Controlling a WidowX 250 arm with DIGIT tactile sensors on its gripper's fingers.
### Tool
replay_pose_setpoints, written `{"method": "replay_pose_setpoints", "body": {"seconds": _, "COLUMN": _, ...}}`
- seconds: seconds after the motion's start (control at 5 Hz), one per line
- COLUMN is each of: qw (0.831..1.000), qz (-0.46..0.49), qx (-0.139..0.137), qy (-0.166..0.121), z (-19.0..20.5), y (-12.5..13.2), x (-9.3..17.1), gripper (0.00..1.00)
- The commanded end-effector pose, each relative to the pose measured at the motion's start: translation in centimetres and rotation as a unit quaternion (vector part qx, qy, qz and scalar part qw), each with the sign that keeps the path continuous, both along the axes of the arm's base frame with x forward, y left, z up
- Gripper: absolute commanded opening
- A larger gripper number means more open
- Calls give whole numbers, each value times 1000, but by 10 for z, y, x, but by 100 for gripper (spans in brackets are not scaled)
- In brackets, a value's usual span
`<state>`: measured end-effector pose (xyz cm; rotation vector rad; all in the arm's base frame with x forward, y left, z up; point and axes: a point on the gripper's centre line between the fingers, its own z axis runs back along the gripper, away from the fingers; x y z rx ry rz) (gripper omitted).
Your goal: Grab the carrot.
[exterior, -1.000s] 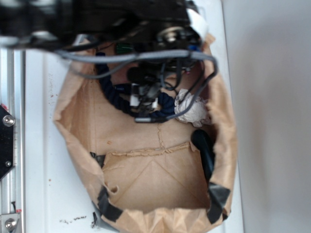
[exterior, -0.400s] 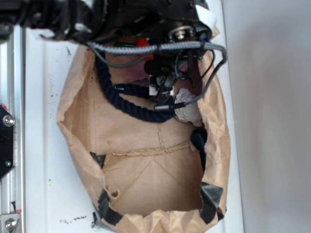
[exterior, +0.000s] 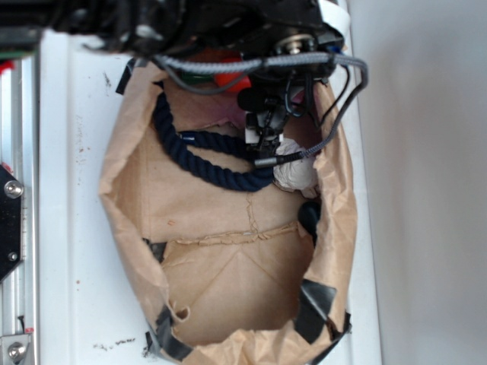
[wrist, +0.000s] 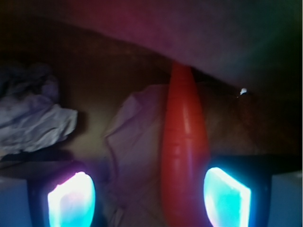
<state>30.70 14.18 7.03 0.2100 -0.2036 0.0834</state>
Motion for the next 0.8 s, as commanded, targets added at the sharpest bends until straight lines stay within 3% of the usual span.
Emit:
{"method": "replay_pose_setpoints", "body": {"seconds": 0.0, "qw": 992, "qz": 64, "qx": 103, "qy": -16, "z": 8, "y": 23, "x": -3, "gripper": 100}}
{"method": "replay_pose_setpoints", "body": {"seconds": 0.2, "qw": 993, "qz": 55, "qx": 99, "qy": -8, "z": -3, "y": 19, "x": -2, "gripper": 100}}
{"method": "replay_pose_setpoints", "body": {"seconds": 0.4, "qw": 991, "qz": 59, "qx": 120, "qy": -14, "z": -21, "y": 11, "x": 2, "gripper": 100}}
{"method": "replay_pose_setpoints", "body": {"seconds": 0.6, "qw": 992, "qz": 63, "qx": 108, "qy": -11, "z": -25, "y": 8, "x": 3, "gripper": 0}}
